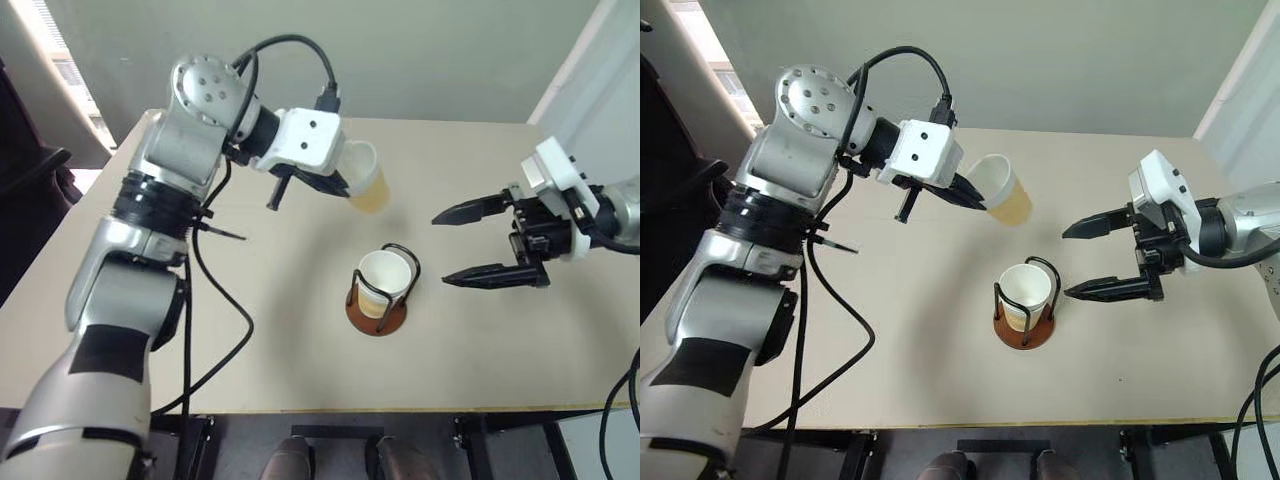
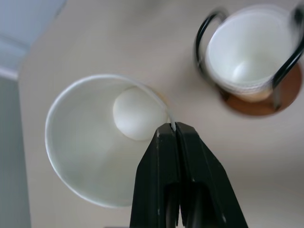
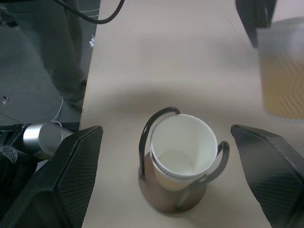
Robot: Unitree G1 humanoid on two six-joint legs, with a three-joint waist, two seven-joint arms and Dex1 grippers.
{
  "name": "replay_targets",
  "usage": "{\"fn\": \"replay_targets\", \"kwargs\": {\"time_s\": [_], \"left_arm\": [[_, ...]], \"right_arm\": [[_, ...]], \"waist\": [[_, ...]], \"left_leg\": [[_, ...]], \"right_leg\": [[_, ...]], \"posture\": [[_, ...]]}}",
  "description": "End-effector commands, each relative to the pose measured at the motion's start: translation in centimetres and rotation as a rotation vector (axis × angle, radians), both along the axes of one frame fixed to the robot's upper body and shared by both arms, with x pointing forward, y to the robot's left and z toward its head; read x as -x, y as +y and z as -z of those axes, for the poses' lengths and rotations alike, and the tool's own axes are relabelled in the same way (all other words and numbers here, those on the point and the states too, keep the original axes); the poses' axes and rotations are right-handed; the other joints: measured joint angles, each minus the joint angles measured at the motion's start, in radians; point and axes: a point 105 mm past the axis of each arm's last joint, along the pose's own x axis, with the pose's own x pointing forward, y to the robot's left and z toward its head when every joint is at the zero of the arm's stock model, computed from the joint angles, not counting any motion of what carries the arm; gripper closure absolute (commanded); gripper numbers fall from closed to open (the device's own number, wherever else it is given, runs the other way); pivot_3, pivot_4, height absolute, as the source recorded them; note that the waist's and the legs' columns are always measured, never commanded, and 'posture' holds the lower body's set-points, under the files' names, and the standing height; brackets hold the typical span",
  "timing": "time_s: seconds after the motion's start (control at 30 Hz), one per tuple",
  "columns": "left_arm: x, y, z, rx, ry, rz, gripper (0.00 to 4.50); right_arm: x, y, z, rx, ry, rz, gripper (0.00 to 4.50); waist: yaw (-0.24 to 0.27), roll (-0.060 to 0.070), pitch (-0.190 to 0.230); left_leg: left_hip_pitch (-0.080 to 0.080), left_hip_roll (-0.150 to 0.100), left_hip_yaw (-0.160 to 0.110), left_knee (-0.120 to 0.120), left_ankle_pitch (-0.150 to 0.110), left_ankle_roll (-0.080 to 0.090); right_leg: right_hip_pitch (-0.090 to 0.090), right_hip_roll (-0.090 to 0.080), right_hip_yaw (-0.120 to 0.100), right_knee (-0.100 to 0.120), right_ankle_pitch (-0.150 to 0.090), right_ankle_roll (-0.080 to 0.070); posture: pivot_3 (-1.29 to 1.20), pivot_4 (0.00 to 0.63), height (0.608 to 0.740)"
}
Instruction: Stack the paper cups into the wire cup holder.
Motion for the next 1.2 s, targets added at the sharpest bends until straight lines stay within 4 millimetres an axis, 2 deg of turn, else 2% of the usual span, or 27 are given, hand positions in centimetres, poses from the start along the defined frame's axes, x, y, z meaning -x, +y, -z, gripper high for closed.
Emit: {"fn": "replay_targets", "kwargs": {"time_s": [0.03,0.2,0.33,0.67,0.87,1.13,1.2], "left_arm": [[3.5,-1.2,-0.6,-0.008,0.093,0.123,4.48],[4.9,-1.5,0.0,-0.031,0.177,0.154,4.48],[5.2,-1.4,1.1,-0.073,0.2,0.16,4.48],[3.9,-0.9,3.3,-0.15,0.153,0.139,4.48],[3.2,-1.1,3.9,-0.156,0.126,0.139,4.48],[3.3,-2.1,4.5,-0.18,0.136,0.175,4.48],[3.4,-2.6,4.5,-0.177,0.139,0.193,3.93]], "right_arm": [[0.6,-0.3,-0.7,0.007,-0.032,0.009,0.0],[0.4,-1.1,-0.6,0.021,-0.029,0.047,0.0],[0.1,-2.0,-0.5,0.034,-0.035,0.088,0.0],[-0.2,-2.5,-0.7,0.028,-0.051,0.115,0.0],[-0.1,-2.6,-0.7,0.027,-0.053,0.121,0.0],[-0.3,-3.2,-0.9,0.036,-0.057,0.145,0.0],[-0.6,-3.6,-1.0,0.04,-0.062,0.158,0.0]], "waist": [[-0.001,0.0,0.0],[0.001,0.001,0.0],[-0.001,0.001,0.0],[-0.001,0.002,-0.001],[0.002,0.002,-0.001],[0.003,0.002,-0.001],[0.004,0.002,-0.001]], "left_leg": [[0.0,0.0,0.001,0.0,0.0,0.0],[0.003,0.0,0.001,0.006,-0.001,0.003],[0.006,0.0,0.002,0.008,-0.005,0.01],[0.006,0.0,0.002,0.008,-0.004,0.011],[0.005,-0.001,0.002,0.007,-0.004,0.011],[0.005,-0.001,0.002,0.007,-0.004,0.012],[0.005,-0.001,0.002,0.007,-0.004,0.012]], "right_leg": [[0.0,0.0,0.001,0.0,0.0,0.001],[0.003,-0.002,0.001,0.003,0.001,0.002],[0.007,-0.004,0.001,0.002,0.003,0.002],[0.007,-0.004,0.001,0.002,0.005,0.002],[0.007,-0.004,0.001,0.0,0.005,0.002],[0.007,-0.004,0.001,-0.002,0.005,0.002],[0.007,-0.005,0.001,-0.002,0.005,0.002]], "posture": [[0.0,0.15,0.74],[0.0,0.15,0.74],[0.0,0.15,0.74],[0.0,0.15,0.74],[0.0,0.15,0.74],[0.0,0.15,0.74],[0.0,0.15,0.74]]}}
